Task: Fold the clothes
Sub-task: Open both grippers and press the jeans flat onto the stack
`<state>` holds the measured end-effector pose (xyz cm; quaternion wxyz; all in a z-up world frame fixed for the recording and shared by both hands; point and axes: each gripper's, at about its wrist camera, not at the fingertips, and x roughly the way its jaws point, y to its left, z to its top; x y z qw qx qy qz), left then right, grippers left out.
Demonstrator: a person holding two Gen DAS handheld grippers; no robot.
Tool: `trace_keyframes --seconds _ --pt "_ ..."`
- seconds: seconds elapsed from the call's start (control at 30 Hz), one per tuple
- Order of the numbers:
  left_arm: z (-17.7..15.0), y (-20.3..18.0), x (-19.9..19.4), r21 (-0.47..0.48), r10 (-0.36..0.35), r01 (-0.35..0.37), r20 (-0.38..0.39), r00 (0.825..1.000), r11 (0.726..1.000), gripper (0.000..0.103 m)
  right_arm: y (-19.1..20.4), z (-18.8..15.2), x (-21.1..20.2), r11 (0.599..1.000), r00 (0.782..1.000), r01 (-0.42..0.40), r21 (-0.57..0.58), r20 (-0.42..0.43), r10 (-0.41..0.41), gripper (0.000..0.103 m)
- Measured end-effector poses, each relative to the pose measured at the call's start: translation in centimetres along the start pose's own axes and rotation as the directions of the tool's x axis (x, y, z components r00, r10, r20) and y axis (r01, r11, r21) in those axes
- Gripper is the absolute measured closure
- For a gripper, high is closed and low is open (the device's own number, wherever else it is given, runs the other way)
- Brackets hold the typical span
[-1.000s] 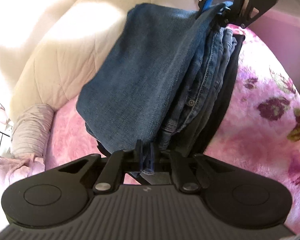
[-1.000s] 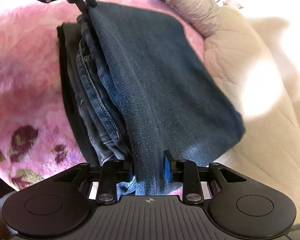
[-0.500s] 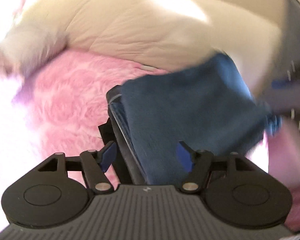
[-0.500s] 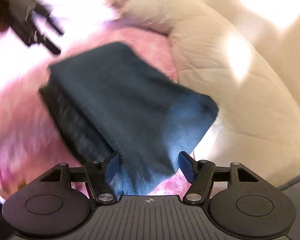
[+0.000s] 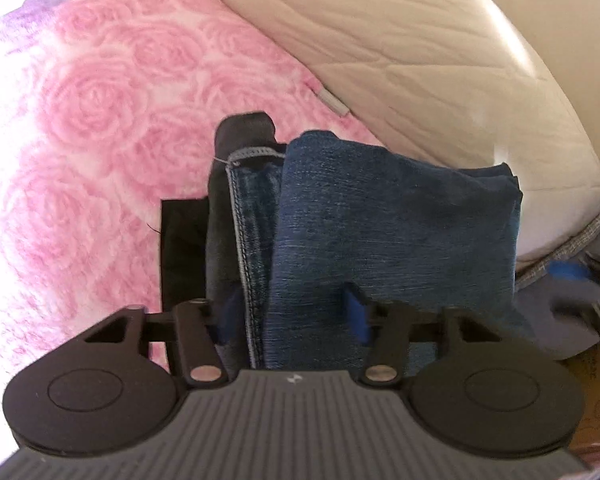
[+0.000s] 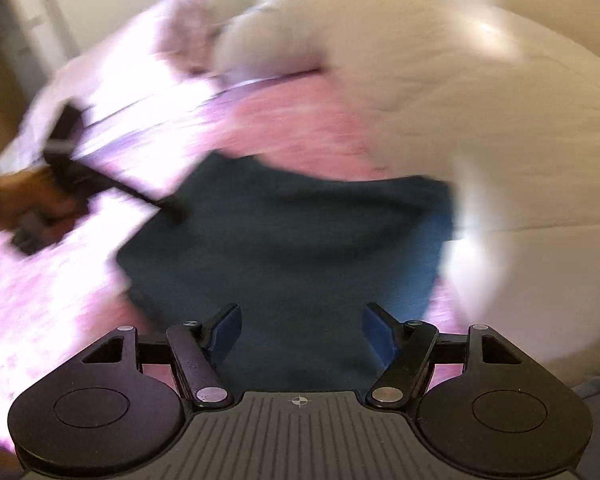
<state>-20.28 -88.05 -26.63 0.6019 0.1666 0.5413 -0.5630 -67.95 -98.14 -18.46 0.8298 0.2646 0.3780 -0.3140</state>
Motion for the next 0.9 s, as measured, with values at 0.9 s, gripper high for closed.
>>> trace_keyframes --seconds 0.9 --pt "-1.5 -2.2 -2.6 0.03 0.175 -0.176 0.044 0.984 0.984 0.081 -5.8 4.0 6.6 0.988 0.995 0.078 0.137 0.051 -0.086 0.048"
